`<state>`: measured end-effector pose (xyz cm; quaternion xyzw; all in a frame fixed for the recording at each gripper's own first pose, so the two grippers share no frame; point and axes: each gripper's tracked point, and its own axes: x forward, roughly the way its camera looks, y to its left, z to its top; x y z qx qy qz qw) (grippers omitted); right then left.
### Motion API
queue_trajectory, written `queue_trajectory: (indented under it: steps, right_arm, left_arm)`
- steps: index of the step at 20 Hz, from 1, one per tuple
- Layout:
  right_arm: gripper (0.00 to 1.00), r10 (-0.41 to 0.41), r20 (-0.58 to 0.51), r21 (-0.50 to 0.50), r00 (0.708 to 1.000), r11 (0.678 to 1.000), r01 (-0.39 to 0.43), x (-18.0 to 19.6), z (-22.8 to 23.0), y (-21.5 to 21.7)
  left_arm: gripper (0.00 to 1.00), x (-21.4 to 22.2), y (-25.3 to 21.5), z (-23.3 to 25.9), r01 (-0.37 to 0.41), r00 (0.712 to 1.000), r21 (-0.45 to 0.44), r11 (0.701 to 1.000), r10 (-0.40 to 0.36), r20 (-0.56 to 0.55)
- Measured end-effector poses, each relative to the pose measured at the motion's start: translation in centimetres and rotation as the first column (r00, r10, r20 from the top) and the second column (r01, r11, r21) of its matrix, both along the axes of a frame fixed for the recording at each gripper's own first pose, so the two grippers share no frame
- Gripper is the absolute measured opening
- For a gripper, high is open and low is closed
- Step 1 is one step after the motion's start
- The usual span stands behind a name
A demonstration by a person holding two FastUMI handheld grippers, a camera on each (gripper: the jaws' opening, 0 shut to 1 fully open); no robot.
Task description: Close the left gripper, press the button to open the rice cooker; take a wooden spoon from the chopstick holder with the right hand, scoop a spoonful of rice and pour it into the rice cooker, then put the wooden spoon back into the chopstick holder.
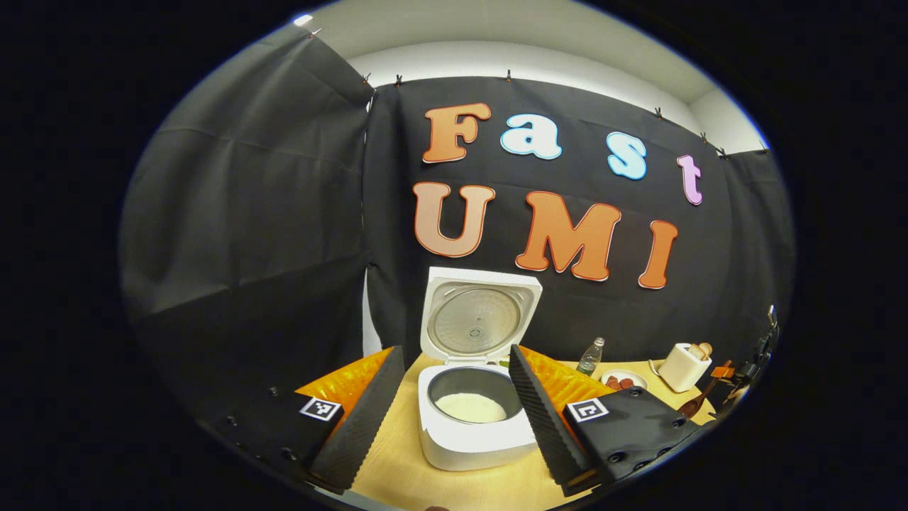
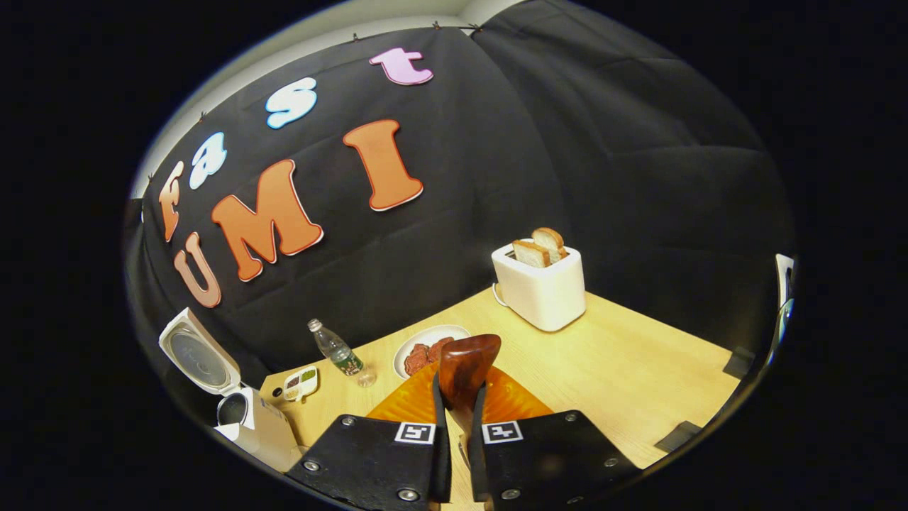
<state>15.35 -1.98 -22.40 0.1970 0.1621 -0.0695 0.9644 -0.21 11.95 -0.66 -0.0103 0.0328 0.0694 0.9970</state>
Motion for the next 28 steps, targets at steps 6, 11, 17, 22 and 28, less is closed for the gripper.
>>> queue_trajectory:
  steps: [6, 11, 17, 22, 28]
  right_arm:
    - [0.10, -0.027, -0.049, 0.042, 0.998, 0.999, 0.029, 0.9, -4.7, 0.1]
    - [0.11, -0.049, -0.043, 0.081, 0.998, 0.995, 0.052, 1.0, -6.1, -0.4]
    - [0.28, -0.072, -0.071, 0.079, 0.995, 0.994, 0.078, -0.4, -6.6, -2.1]
    - [0.89, -0.090, -0.116, 0.008, 0.989, 0.996, 0.091, -3.3, -5.0, -4.1]
    - [0.95, -0.065, -0.096, -0.123, 0.993, 0.991, 0.053, -7.4, 0.8, -3.9]
  left_arm:
    - [1.00, -0.5, -0.7, -0.1, -0.015, 1.000, 0.046, 0.999, 0.016, -0.024]
    - [1.00, -0.8, -1.3, 0.7, -0.012, 1.000, 0.081, 0.997, 0.013, -0.020]
    - [1.00, -0.5, -1.9, 0.9, 0.013, 1.000, 0.104, 0.994, -0.011, -0.020]
    - [1.00, -0.4, -2.6, 0.2, 0.027, 0.999, 0.056, 0.998, -0.026, -0.032]
    - [1.00, 1.0, -3.8, 2.2, 0.052, 0.999, 0.028, 0.998, -0.052, -0.008]
